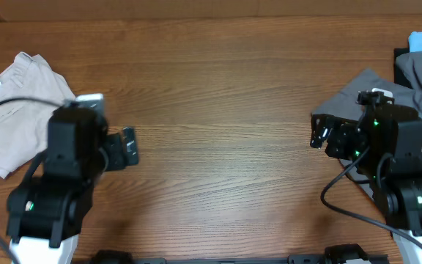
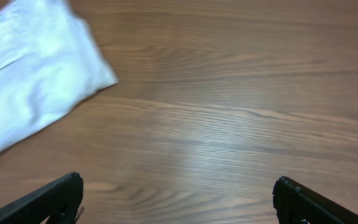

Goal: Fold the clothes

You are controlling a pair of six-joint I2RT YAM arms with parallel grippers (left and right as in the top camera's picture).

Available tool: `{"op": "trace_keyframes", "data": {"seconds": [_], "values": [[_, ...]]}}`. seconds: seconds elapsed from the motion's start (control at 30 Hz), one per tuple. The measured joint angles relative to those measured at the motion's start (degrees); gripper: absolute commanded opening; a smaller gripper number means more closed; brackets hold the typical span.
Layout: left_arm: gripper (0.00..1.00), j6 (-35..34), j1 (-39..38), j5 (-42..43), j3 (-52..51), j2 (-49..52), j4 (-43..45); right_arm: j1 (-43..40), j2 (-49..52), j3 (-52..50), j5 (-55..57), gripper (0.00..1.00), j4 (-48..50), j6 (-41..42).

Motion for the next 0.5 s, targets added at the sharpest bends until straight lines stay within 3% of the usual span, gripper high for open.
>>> {"op": "trace_keyframes", "data": {"seconds": [0.23, 0.5], "values": [[1.00, 0.0, 15.7, 2.7, -4.0, -3.6, 0.4, -3.1, -0.6, -0.6, 1.4, 1.00, -0.3, 0.1], [1.00, 0.0, 17.0, 7.5, -4.1, -3.5, 0.6, -3.9, -0.7, -0.7, 1.7, 1.00, -4.8, 0.3]]}}
